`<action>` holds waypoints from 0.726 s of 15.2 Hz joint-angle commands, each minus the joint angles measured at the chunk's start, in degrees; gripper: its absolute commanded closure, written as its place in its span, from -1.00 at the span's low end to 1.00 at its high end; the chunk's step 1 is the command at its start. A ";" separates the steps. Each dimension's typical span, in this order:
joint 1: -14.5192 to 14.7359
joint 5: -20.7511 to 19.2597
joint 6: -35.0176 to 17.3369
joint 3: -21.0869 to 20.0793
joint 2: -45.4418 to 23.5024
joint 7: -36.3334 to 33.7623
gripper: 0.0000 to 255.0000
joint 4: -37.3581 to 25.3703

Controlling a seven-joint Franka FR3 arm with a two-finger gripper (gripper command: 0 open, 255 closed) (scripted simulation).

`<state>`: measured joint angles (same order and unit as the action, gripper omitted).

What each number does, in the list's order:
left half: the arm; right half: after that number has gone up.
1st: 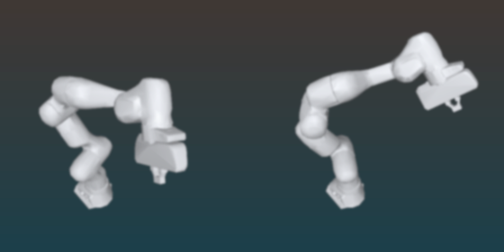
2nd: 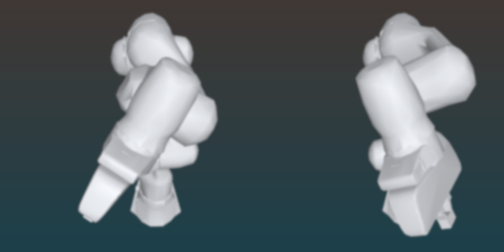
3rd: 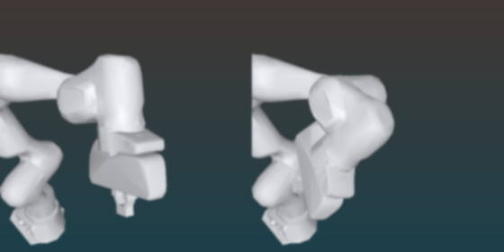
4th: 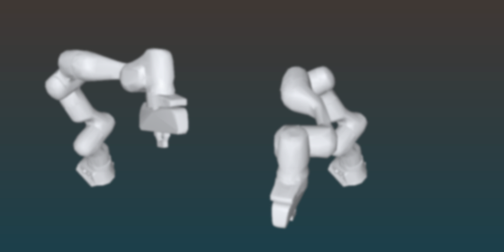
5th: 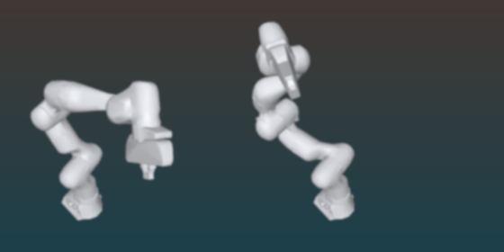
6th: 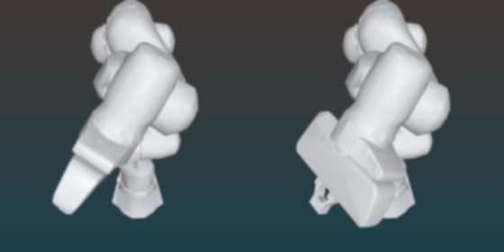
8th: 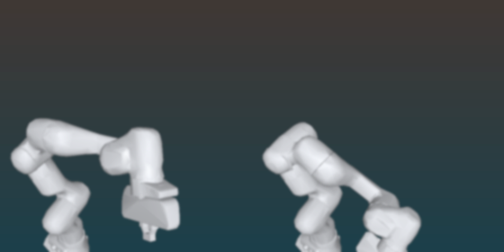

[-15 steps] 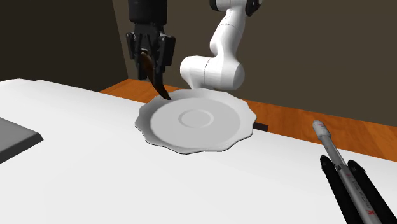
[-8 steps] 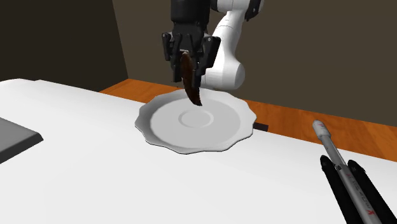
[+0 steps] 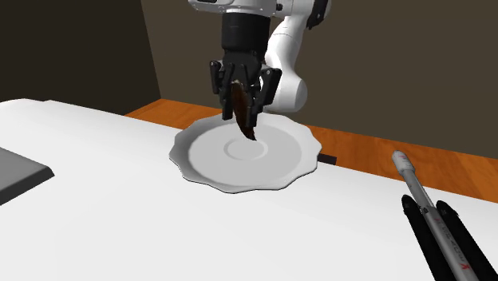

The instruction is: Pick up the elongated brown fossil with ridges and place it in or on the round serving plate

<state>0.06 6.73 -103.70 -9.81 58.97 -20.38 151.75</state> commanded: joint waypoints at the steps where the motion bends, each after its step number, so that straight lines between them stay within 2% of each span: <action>1: 0.14 0.16 -0.93 -0.06 0.09 0.16 1.00 2.44; 6: 0.55 0.71 -4.64 -0.59 0.55 0.08 1.00 6.62; 11: 0.61 0.66 -4.65 -0.54 0.54 0.03 1.00 6.62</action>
<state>0.59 7.32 -108.64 -10.29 59.55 -20.33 157.90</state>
